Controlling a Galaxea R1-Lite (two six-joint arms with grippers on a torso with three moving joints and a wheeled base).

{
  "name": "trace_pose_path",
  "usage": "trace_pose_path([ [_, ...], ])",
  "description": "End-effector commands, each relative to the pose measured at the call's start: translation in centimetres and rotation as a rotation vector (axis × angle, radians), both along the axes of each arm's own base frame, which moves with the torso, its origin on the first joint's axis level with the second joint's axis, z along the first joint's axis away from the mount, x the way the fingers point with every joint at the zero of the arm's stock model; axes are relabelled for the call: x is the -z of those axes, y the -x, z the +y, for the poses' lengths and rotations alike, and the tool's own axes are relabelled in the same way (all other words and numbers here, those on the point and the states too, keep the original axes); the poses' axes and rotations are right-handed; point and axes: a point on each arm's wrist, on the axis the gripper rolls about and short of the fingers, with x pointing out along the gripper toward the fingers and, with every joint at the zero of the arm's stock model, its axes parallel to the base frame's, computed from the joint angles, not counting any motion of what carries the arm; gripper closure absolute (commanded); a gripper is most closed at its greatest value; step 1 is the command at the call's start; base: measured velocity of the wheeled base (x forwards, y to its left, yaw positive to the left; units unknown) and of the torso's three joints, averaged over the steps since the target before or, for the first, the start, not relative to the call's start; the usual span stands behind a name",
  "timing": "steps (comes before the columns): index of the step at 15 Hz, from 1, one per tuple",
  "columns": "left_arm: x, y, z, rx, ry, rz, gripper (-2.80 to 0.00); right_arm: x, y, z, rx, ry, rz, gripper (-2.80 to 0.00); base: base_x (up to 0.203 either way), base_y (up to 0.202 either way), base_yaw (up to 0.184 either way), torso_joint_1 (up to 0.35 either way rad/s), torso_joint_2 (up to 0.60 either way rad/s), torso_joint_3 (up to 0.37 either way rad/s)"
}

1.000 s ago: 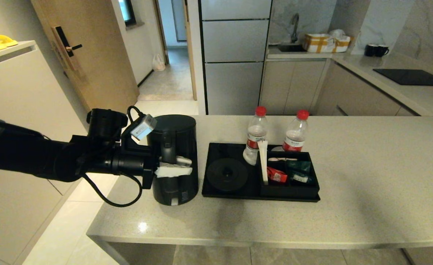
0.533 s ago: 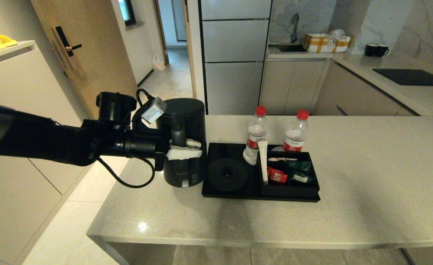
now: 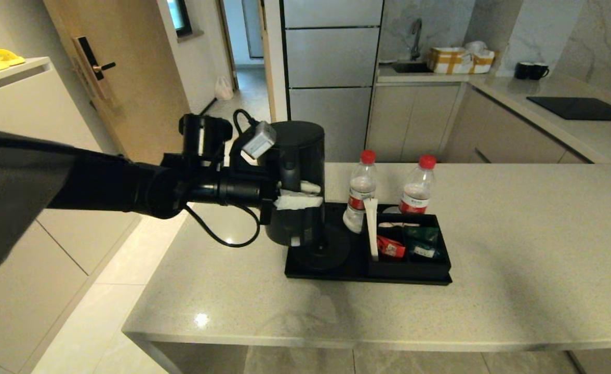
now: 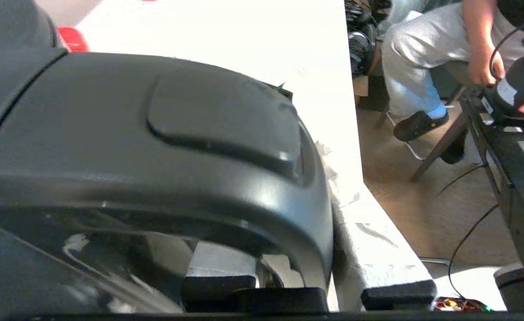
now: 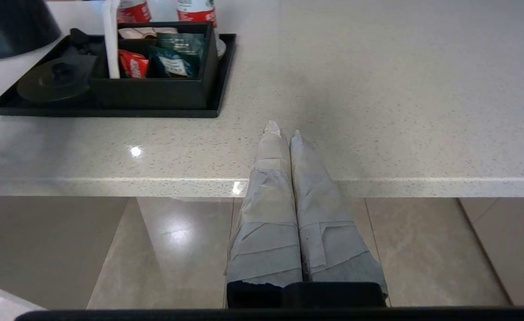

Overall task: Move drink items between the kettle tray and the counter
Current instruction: Return the kettle to its original position

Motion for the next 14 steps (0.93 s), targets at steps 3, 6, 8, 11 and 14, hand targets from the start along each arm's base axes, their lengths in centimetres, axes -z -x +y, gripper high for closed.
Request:
trace_pose_path([
  [3, 2.5, -1.1, -2.2, 0.04, -0.017, 0.032, 0.0, 0.0, 0.0, 0.0, -0.001, 0.0, -0.001, 0.0, 0.0, 0.0, 0.0, 0.0, 0.0, 0.0],
  [6, 4.5, -2.2, -3.0, 0.042, -0.034, 0.048, 0.0, 0.0, 0.0, 0.0, -0.001, 0.0, -0.001, 0.0, 0.0, 0.0, 0.0, 0.0, 0.0, 0.0],
  [8, 4.8, -2.5, -3.7, 0.055, -0.032, 0.036, 0.0, 0.0, 0.0, 0.0, 0.0, 0.0, -0.001, 0.0, 0.0, 0.0, 0.0, 0.0, 0.0, 0.0],
  [11, 5.8, -2.5, -4.3, 0.069, -0.043, 0.056, 0.0, 0.0, 0.0, 0.0, -0.001, 0.0, -0.001, 0.0, 0.0, 0.0, 0.0, 0.0, 0.0, 0.0],
  [14, 7.2, -1.1, -4.5, 0.09, -0.071, 0.091, 0.0, 0.0, 0.0, 0.0, -0.001, 0.0, -0.001, 0.0, 0.0, 0.0, 0.0, 0.0, 0.0, 0.0],
])
